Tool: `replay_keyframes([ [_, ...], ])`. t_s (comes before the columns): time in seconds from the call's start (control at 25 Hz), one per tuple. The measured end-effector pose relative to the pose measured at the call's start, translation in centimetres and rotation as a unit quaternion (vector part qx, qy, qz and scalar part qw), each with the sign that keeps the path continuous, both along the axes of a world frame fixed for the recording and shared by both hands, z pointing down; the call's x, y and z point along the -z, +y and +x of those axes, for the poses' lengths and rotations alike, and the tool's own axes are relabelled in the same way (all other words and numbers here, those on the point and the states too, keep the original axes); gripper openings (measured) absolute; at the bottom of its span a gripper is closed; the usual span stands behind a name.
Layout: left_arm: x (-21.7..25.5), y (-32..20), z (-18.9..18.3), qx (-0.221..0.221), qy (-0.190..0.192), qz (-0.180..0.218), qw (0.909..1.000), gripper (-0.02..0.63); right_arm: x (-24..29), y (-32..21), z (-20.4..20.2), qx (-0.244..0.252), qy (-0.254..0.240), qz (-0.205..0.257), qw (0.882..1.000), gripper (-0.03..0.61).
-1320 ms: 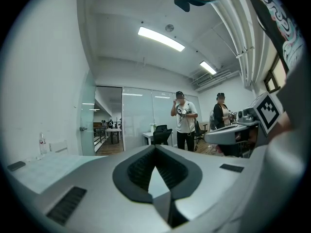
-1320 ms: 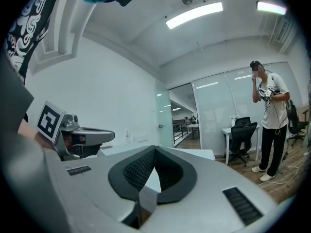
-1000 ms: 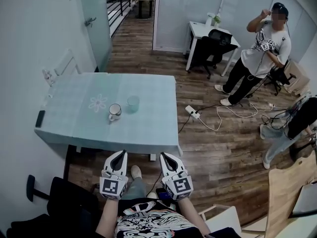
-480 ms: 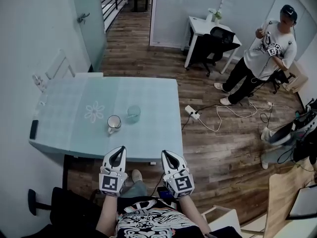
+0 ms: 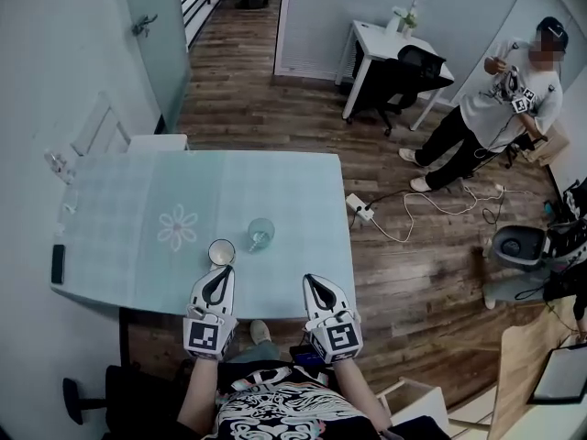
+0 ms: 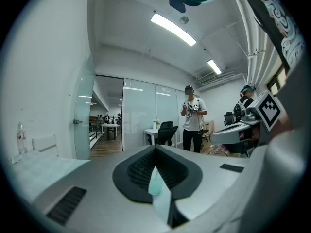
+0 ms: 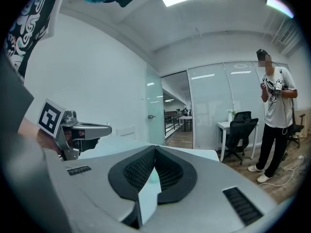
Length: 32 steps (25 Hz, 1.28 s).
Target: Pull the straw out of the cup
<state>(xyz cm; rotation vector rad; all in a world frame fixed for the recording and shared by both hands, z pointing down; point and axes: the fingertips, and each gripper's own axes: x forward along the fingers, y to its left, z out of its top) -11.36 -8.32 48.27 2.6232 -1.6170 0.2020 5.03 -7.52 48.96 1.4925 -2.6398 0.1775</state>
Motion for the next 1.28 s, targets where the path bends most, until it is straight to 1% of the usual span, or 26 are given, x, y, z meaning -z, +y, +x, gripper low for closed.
replay_keyframes([
  [0.24,-1.7,-2.2,-0.6,-0.027,0.002,-0.013,0.9996,0.003,-0.3,-2.1,-1.1,-0.019,0.010,-0.002,1.000,0.021],
  [0.36,-1.7,-2.4,0.0,-0.041,0.000,-0.015,0.9990,0.003,-0.4,-2.1,-1.0,-0.023,0.015,-0.007,1.000,0.021],
  [0.44,-2.4,-2.4,0.4,-0.048,-0.003,-0.024,0.9985,0.003,-0.6,-2.2,-0.8,-0.026,0.019,-0.009,0.999,0.020],
  [0.68,-3.4,-3.0,0.0,-0.044,0.017,-0.031,0.9984,0.005,-0.7,-2.4,-1.4,-0.023,0.023,-0.010,0.999,0.020],
  [0.8,-3.9,-3.0,0.3,-0.054,0.012,-0.045,0.9975,0.005,-0.8,-2.6,-1.8,-0.018,0.021,-0.010,1.000,0.020],
  [1.08,-5.0,-3.7,0.9,-0.066,-0.001,-0.046,0.9968,0.006,-2.0,-3.4,-2.8,-0.003,0.024,-0.020,0.999,0.020],
  [1.28,-5.4,-4.1,2.0,-0.087,-0.017,-0.055,0.9945,0.058,-2.8,-4.3,-3.0,0.004,0.023,-0.030,0.999,0.020],
])
